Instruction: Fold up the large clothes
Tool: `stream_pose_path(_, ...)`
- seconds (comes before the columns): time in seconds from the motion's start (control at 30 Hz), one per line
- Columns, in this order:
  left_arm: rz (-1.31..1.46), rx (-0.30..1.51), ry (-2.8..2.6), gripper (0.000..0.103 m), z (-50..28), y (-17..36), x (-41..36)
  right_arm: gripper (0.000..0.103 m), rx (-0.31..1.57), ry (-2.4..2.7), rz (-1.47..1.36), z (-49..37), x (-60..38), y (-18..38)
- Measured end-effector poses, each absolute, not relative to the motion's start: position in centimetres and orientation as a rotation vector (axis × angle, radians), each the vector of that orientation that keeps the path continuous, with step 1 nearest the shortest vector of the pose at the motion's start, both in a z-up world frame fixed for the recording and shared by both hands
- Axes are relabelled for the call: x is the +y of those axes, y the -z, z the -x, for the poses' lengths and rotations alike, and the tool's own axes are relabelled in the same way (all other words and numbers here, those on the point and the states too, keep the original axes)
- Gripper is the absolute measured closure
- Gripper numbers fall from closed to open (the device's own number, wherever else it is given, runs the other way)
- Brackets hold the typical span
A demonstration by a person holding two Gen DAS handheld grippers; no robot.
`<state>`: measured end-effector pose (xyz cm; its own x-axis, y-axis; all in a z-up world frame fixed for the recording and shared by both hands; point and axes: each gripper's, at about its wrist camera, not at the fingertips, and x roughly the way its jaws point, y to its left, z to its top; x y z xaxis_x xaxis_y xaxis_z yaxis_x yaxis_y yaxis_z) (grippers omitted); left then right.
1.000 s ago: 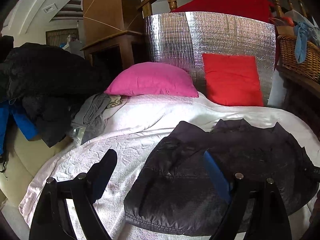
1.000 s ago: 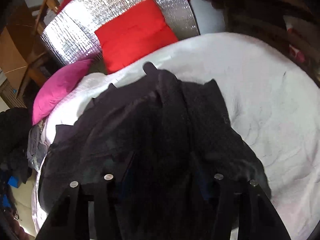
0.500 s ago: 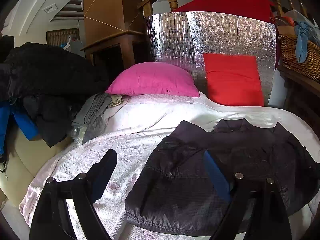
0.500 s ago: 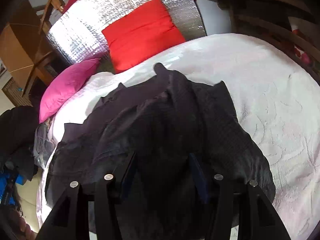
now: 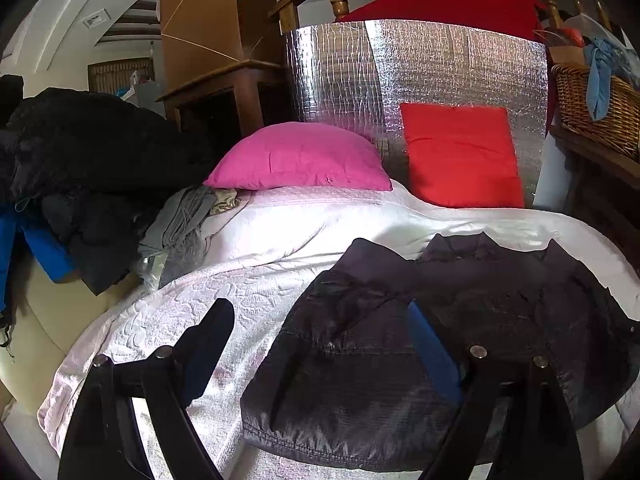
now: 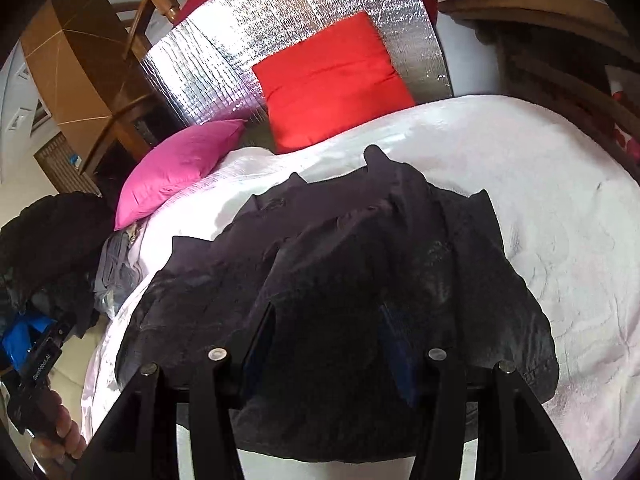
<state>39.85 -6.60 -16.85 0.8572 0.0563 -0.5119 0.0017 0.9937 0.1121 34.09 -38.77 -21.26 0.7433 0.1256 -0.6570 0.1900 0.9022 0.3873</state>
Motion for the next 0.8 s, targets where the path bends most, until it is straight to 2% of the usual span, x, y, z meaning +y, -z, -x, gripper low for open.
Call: stream_pose_path(0.8, -0.155, 0.582, -0.006, 0.015, -41.0, 18.7, -9.6, 0.046, 0.753, 0.011, -0.507, -34.0, -40.4, 22.6)
